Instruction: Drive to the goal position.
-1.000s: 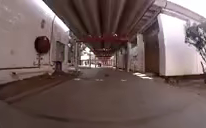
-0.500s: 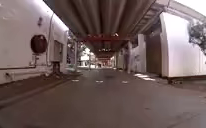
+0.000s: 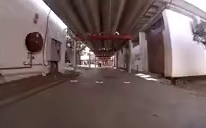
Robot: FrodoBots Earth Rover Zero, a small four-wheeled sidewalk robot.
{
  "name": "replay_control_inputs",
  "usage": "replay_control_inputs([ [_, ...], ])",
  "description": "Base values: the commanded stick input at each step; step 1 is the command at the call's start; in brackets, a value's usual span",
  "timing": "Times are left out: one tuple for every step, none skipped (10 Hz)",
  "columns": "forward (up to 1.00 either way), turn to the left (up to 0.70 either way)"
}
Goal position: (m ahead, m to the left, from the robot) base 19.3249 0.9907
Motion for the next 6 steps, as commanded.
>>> replay_control_inputs([
  [0.50,0.00],
  [0.50,0.00],
  [0.50,0.00],
  [0.50,0.00],
  [0.50,0.00],
  [0.50,0.00],
])
